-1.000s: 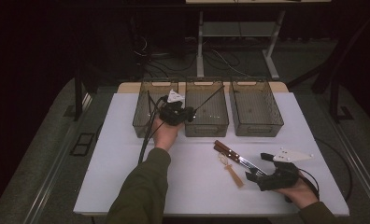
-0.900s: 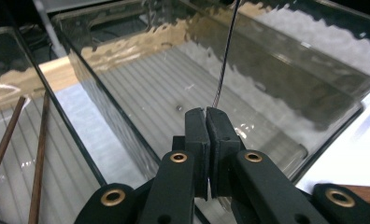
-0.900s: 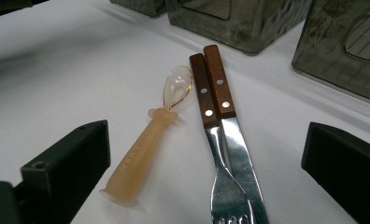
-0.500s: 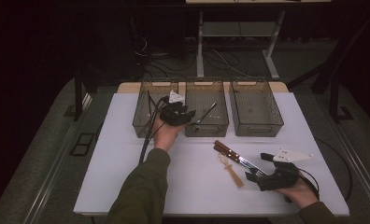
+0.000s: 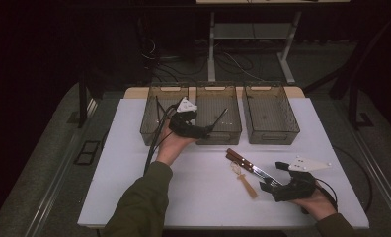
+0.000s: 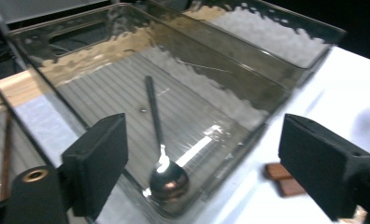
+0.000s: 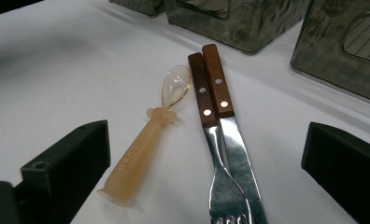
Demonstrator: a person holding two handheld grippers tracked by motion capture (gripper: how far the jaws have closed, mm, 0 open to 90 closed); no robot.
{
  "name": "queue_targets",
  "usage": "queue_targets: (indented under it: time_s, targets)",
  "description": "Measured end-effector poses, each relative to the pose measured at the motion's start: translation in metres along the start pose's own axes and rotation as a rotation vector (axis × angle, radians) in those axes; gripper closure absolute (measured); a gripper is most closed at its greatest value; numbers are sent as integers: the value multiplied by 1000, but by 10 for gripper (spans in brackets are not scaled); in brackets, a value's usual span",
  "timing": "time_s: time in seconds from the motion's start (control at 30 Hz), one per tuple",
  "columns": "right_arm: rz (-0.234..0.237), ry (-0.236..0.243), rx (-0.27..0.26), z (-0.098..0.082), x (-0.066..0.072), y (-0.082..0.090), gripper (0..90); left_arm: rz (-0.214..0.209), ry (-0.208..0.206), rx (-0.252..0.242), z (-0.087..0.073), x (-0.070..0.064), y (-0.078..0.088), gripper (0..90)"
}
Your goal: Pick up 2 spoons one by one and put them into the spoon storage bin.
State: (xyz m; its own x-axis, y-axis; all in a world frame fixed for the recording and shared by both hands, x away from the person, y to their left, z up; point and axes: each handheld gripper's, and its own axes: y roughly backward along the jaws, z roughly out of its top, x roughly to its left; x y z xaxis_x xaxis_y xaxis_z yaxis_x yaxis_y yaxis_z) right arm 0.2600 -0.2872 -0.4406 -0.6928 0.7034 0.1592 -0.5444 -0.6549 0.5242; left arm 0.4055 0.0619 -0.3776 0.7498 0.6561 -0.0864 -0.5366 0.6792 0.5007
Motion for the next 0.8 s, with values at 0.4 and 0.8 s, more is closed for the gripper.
queue_targets:
  time_s: [0.4,0.8]
  targets:
    - [-1,-9,-3,0,-2,0,10,-37,-3,15,-24,-10,25,0]
    - [-3,-2,-6,0,-1,2,10,-16,-55,55,-74,-24,60,2]
